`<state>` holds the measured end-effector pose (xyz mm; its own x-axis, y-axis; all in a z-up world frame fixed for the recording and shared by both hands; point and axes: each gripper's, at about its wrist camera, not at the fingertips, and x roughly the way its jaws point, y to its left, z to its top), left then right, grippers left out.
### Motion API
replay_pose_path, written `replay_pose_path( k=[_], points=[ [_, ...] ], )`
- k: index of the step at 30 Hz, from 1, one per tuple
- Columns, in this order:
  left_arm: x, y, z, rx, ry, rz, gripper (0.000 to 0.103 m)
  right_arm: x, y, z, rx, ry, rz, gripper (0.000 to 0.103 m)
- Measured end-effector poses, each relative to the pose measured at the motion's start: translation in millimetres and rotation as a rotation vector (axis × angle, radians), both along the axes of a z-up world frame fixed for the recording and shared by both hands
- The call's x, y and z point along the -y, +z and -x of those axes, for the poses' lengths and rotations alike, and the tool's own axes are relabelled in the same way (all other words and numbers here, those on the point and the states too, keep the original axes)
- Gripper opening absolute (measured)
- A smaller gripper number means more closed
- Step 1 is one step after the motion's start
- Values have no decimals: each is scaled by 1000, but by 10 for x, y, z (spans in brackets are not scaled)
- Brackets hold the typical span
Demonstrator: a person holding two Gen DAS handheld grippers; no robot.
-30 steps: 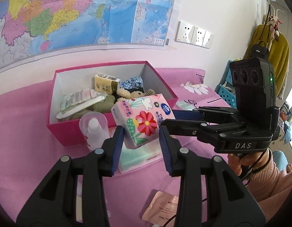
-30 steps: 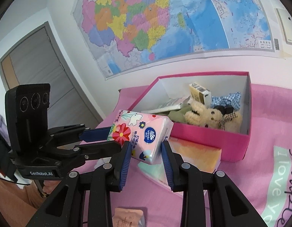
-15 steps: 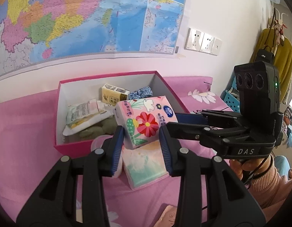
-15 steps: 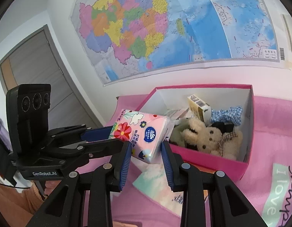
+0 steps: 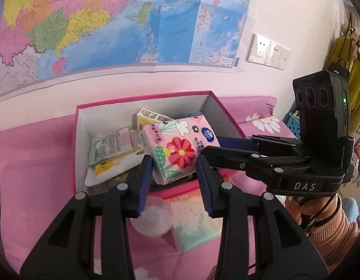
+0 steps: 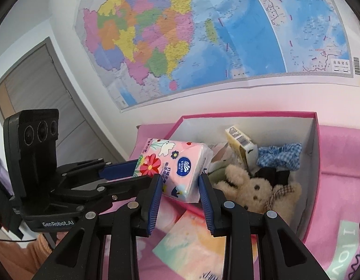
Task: Organize soft objects
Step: 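Carry the floral tissue pack into the pink box and release it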
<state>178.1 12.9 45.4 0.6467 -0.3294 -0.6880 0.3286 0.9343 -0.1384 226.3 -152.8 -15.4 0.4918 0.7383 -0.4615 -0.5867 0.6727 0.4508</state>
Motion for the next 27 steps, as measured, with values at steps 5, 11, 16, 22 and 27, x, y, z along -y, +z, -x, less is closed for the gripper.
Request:
replay_pose_path(
  k=[5, 11, 16, 22, 27],
  points=[
    [-41, -53, -205, -36, 17, 7, 40, -69, -45, -232, -29, -15, 5, 33],
    [-40, -197, -438, -86, 37, -10, 40, -111, -150, -455, -63, -39, 17, 33],
    [-71, -287, -615, -123, 76, -7, 40, -168, -250, -648, -97, -64, 34, 34],
    [-179, -273, -502, -92, 113, -3, 40, -124, -275, -582, -75, -92, 50, 34],
    [-250, -141, -242, -22, 117, 3, 40, -37, -227, -394, -42, -80, 58, 34]
  ],
)
